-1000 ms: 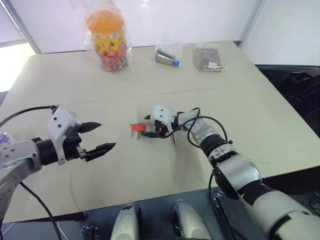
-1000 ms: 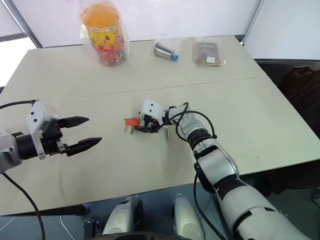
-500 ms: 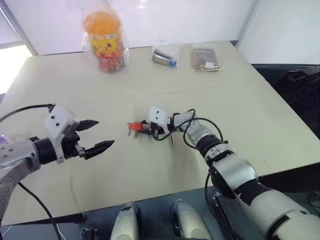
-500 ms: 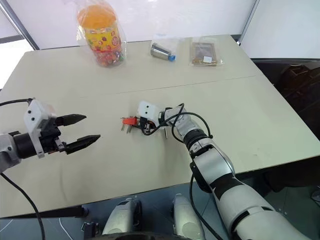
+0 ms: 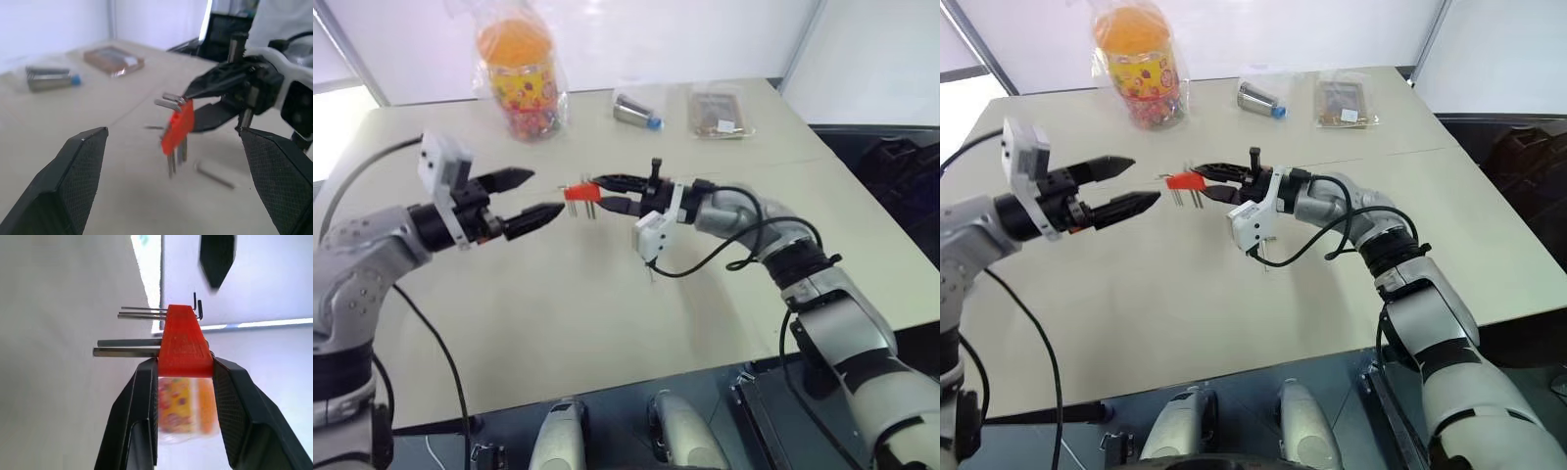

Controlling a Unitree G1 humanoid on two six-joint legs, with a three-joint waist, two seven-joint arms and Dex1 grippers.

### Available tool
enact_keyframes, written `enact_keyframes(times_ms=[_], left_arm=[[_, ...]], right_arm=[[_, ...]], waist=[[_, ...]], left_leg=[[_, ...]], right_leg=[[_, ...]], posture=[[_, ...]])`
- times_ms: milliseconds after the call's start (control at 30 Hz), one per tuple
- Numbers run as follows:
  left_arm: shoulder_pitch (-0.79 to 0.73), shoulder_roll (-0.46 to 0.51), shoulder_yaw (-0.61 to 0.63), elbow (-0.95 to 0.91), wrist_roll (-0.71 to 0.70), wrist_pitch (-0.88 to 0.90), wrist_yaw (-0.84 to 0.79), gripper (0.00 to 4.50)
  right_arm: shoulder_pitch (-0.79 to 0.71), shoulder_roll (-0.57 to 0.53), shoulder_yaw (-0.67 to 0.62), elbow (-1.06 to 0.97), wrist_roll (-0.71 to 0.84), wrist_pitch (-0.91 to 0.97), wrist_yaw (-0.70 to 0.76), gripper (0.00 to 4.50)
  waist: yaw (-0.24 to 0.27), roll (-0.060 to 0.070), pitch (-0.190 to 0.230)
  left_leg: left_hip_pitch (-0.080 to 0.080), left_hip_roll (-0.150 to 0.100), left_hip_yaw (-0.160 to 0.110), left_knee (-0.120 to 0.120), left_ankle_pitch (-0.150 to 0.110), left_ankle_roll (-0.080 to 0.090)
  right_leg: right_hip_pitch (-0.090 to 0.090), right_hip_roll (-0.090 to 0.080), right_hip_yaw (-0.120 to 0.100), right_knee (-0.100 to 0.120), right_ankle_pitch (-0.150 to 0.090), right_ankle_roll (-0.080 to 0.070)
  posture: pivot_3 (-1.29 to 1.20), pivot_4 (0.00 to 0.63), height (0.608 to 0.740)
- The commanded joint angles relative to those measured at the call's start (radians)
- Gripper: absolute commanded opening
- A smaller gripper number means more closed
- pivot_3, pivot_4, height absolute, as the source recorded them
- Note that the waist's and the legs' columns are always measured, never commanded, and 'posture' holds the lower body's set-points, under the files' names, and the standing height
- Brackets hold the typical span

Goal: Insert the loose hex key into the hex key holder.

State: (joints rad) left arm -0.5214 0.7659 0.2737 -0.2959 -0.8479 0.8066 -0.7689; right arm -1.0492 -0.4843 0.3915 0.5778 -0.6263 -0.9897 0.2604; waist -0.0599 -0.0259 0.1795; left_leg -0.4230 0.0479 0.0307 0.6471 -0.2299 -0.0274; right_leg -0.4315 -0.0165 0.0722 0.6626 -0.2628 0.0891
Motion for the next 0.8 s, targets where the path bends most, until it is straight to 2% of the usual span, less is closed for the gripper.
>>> enact_keyframes(times_ms=[33,333,800], left_arm=[[-0.082,-0.022,-0.007,0.042,-0.058,0.025,-0.020,4.50],[-0.180,-0.060,-0.027,0.118,-0.090,0.048,-0.057,4.50],[-0.178,-0.070,-0.053,0.121,-0.080,0.041,-0.081,4.50]], right_arm=[[-0.062,-0.037,-0.047,-0.036,0.036,-0.021,-0.012,1.01],[-0.088,-0.069,-0.049,-0.062,0.071,-0.057,0.016,1.01],[-0.094,-0.070,-0.060,-0.092,0.071,-0.051,0.023,1.01]], waist=[[-0.001,0.000,0.000],[-0.008,0.000,0.000],[-0.007,0.000,0.000]], left_leg=[[0.000,0.000,0.000,0.000,0.000,0.000],[0.000,0.000,-0.001,0.000,0.000,0.000],[0.000,0.000,0.000,0.000,0.000,0.000]], right_leg=[[0.000,0.000,0.000,0.000,0.000,0.000],[0.000,0.000,0.000,0.000,0.000,0.000],[0.000,0.000,0.000,0.000,0.000,0.000]], posture=[[0.00,0.150,0.740],[0.00,0.150,0.740],[0.00,0.150,0.740]])
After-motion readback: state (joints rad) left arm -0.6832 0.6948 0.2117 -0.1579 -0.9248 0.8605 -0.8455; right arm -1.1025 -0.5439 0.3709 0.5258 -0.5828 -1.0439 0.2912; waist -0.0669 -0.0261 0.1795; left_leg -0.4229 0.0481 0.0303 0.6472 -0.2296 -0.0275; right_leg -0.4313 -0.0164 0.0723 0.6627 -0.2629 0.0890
